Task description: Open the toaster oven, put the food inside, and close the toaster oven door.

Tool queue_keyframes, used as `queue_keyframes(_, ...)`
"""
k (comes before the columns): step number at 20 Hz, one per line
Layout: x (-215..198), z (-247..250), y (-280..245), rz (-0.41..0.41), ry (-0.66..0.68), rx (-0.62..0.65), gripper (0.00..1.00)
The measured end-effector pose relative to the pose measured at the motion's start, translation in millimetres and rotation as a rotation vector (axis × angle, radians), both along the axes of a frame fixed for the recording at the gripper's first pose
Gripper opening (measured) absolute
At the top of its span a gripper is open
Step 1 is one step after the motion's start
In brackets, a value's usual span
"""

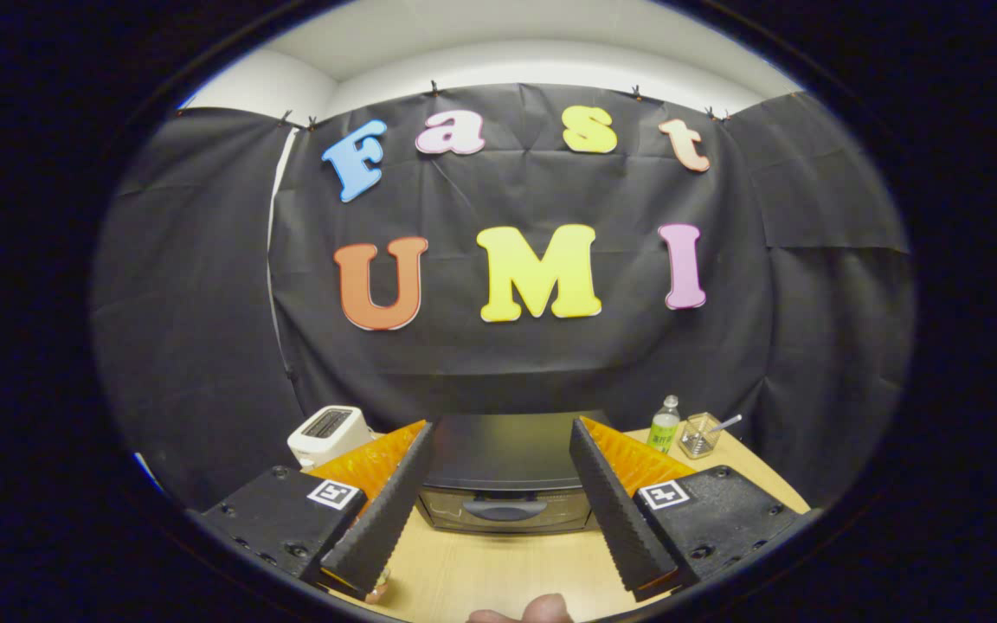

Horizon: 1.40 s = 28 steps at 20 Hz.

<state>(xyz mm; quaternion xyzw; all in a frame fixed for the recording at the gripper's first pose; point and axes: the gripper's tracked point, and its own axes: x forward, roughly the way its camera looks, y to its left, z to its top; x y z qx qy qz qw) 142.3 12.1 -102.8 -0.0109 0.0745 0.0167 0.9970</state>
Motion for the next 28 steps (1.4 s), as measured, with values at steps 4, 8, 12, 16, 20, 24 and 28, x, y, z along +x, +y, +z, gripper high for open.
queue_keyframes(4,48,-63,-1,-0.03,0.123,-0.022,1.0)
queue_keyframes(8,80,-118,3,-0.039,0.226,-0.063,1.0)
queue_keyframes(12,97,-156,-3,-0.075,0.293,-0.065,1.0)
queue_keyframes(16,109,-176,-9,-0.099,0.336,-0.051,1.0)
queue_keyframes(20,116,-178,-10,-0.097,0.335,-0.035,1.0)
queue_keyframes(24,112,-179,-11,-0.098,0.334,-0.04,1.0)
queue_keyframes(28,89,-185,-11,-0.086,0.35,-0.029,1.0)
